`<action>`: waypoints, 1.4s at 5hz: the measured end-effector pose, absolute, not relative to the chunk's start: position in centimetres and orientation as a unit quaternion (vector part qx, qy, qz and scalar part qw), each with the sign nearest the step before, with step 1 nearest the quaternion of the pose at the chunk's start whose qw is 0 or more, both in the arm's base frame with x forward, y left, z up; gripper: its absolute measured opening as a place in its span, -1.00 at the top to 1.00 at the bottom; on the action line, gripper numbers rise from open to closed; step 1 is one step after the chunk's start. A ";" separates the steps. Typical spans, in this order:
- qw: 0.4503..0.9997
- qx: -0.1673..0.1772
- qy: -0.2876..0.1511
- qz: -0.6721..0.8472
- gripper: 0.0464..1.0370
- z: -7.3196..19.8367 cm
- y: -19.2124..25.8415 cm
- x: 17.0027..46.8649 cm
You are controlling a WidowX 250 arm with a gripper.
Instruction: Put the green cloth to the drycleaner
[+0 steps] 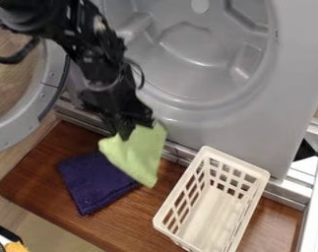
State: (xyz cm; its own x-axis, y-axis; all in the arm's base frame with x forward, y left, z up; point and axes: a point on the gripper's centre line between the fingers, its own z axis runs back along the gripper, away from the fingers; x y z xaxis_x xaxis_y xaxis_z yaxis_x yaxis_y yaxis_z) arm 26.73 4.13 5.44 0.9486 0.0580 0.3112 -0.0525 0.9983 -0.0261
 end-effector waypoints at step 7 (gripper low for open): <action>0.977 -0.053 -0.207 0.004 0.96 6.7 1.5 39.5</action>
